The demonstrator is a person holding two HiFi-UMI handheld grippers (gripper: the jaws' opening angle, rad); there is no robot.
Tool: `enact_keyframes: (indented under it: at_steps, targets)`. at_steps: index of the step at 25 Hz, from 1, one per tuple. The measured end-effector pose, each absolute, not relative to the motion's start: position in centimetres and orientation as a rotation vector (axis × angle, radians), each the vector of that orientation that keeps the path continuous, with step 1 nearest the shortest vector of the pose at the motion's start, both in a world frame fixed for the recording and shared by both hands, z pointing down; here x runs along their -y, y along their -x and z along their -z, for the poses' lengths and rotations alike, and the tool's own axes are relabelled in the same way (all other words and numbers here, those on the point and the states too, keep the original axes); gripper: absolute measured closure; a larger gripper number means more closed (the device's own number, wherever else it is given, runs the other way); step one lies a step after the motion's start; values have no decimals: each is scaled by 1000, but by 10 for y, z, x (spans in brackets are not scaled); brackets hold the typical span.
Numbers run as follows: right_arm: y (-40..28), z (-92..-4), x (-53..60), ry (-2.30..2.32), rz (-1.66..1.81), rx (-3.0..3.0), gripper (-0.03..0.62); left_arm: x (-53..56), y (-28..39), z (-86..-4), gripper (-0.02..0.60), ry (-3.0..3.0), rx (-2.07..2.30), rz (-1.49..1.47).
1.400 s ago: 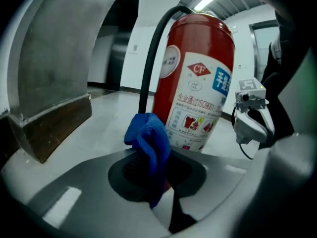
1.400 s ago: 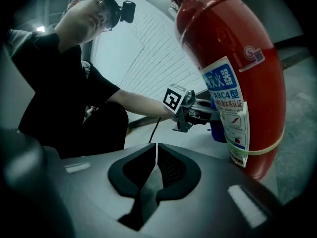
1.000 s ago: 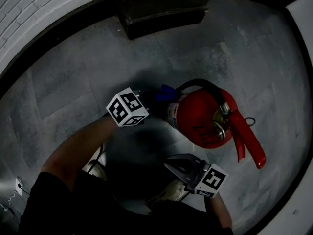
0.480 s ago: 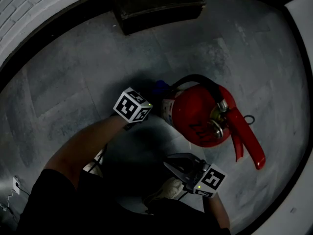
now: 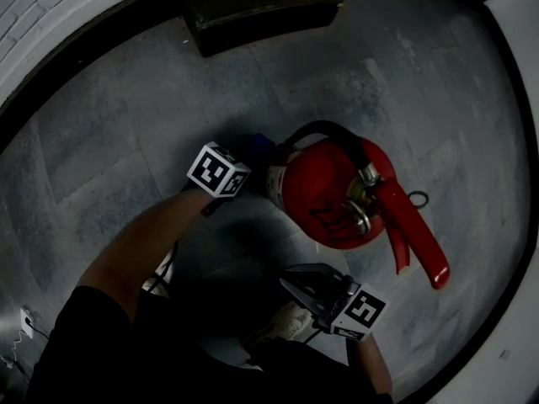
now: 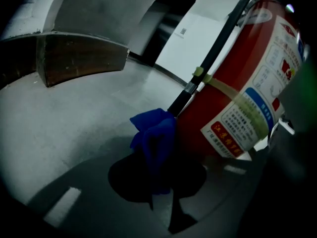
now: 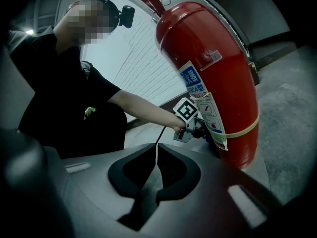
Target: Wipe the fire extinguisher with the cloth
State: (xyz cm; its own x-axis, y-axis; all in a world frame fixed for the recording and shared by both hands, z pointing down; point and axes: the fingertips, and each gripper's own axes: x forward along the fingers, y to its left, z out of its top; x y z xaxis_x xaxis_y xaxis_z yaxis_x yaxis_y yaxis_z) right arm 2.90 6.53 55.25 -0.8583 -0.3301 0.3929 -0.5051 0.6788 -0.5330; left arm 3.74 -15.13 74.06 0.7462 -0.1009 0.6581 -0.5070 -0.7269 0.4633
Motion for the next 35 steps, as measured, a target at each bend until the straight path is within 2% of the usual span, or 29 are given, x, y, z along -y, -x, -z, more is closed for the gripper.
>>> enact_keyframes:
  at_steps: [5, 16, 27, 35]
  targets:
    - [-28, -548, -66, -684, -921, 2630, 582, 167, -33, -731, 537, -2306, 566, -762]
    - [-17, -534, -58, -697, -763, 2663, 582, 210, 17, -631, 537, -2446, 722, -416]
    - [-34, -497, -43, -754, -599, 2757, 582, 192, 8, -439, 537, -2686, 654, 32]
    - [-41, -444, -40, -677, -361, 2870, 583, 147, 10, -370, 537, -2795, 492, 110]
